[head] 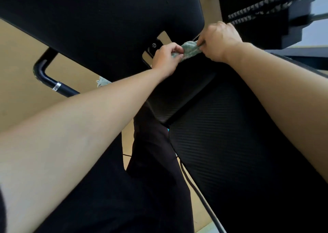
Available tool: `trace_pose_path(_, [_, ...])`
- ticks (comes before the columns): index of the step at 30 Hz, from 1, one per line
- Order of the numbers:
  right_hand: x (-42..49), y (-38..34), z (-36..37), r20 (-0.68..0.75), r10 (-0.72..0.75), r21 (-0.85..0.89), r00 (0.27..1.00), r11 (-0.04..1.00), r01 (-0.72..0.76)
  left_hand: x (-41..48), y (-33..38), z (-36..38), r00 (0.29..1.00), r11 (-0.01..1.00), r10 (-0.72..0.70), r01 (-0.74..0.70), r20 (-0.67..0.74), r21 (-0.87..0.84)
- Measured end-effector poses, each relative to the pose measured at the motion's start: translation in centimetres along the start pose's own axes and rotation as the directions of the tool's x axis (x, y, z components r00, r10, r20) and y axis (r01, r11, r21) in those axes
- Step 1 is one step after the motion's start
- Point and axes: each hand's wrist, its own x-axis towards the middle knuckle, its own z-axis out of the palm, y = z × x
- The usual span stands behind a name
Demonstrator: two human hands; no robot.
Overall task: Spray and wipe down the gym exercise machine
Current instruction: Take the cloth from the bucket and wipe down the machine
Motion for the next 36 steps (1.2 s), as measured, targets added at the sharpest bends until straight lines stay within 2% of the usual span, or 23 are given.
trace_pose_path(5, [-2.0,0.8,-1.6,0.136,-0.033,0.149,0.99,0.989,0.012,-4.2,-0.2,-1.0,0.995,0.993,0.093,-0.091,0.031,-0.069])
trace_pose_path(10, [-3.6,1.4,-4.0,0.351,-0.129,0.157,0.927,0.985,0.077,-9.0,0.1,-1.9,0.975,0.967,0.186,-0.16,0.122,-0.198])
trace_pose_path(12, [-3.4,2.3,-4.5,0.348,-0.108,0.152,0.931,0.987,0.058,-8.4,0.8,-1.4,0.969,0.962,0.222,-0.199,0.112,-0.188])
trace_pose_path(15, [-2.5,3.8,-4.4,0.193,0.007,0.124,0.981,0.992,-0.032,-4.1,2.5,-0.1,0.966,0.968,0.249,-0.245,0.072,-0.056])
trace_pose_path(18, [-1.5,5.8,-4.0,0.085,0.177,0.142,0.981,0.972,-0.188,1.1,5.0,1.3,0.964,0.968,0.231,-0.241,0.134,0.066])
trace_pose_path(19, [-1.3,6.6,-3.9,0.099,0.224,0.13,0.97,0.963,-0.236,2.5,5.9,1.6,0.96,0.963,0.226,-0.246,0.167,0.109])
trace_pose_path(21, [-1.3,8.0,-3.9,0.233,0.273,0.119,0.933,0.945,-0.306,4.7,7.4,2.0,0.947,0.96,0.196,-0.239,0.254,0.149])
trace_pose_path(24, [-2.1,9.6,-3.8,0.457,0.214,0.311,0.863,0.871,-0.38,6.9,8.8,2.6,0.898,0.986,0.104,-0.148,0.427,0.072])
trace_pose_path(26, [-2.1,10.2,-3.6,0.522,0.169,0.454,0.836,0.774,-0.441,7.9,9.5,3.2,0.864,0.995,0.036,-0.076,0.503,0.06])
trace_pose_path(29, [-1.3,10.1,-2.7,0.548,0.121,0.556,0.827,0.686,-0.469,9.4,10.3,3.9,0.831,0.99,-0.092,0.018,0.549,0.137])
trace_pose_path(33, [-0.8,9.3,-2.4,0.573,0.106,0.61,0.813,0.607,-0.509,10.9,11.2,4.2,0.774,0.964,-0.143,-0.032,0.617,0.262])
trace_pose_path(36, [-1.2,9.8,-3.1,0.584,0.153,0.587,0.797,0.599,-0.545,10.4,12.2,4.2,0.733,0.955,-0.054,-0.161,0.678,0.25])
